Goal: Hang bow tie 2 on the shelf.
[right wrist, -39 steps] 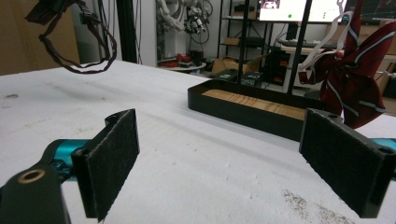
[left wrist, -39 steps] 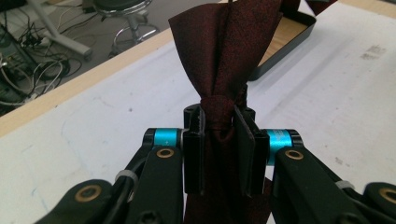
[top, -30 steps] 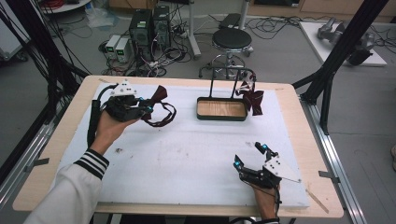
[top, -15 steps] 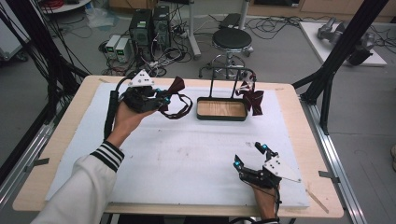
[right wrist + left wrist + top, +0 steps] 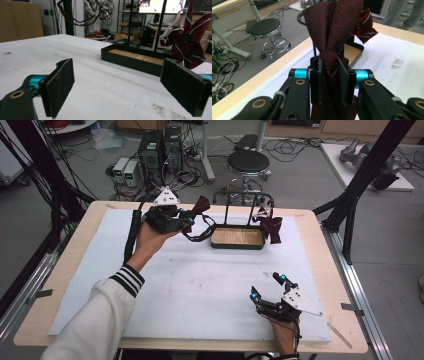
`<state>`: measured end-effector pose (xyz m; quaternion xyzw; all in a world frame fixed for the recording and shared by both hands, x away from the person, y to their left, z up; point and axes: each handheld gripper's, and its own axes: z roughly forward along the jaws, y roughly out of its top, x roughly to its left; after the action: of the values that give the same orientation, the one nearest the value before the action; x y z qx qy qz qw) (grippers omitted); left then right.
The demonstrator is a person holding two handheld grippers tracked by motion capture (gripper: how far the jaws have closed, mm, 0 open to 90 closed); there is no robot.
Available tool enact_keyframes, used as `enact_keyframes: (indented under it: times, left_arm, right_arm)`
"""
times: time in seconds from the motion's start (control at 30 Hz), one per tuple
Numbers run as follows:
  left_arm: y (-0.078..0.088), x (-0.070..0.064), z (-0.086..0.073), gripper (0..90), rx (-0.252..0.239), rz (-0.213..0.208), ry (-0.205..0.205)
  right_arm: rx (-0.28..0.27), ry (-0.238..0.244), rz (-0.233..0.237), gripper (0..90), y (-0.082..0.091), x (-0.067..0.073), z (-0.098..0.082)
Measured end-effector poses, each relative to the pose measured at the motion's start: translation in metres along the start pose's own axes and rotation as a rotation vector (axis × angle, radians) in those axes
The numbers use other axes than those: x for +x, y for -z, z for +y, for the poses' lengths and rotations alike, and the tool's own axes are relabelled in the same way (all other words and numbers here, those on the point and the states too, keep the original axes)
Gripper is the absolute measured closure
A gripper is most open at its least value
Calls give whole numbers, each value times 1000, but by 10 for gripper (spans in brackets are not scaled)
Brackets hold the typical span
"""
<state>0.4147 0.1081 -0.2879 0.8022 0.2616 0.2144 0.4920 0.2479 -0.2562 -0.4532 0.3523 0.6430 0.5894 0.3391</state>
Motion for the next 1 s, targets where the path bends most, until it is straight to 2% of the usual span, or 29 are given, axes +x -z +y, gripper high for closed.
enact_keyframes:
  times: [0.53,0.7,1.0]
  left_arm:
    - [-29,8,16,744,-15,-22,7]
    - [-35,13,22,744,-30,-39,15]
    - [-45,19,27,744,-25,-54,13]
  right_arm:
    - [-7,14,-1,113,0,1,0]
    - [-7,6,-2,113,0,1,0]
    - [-8,6,-4,113,0,0,0]
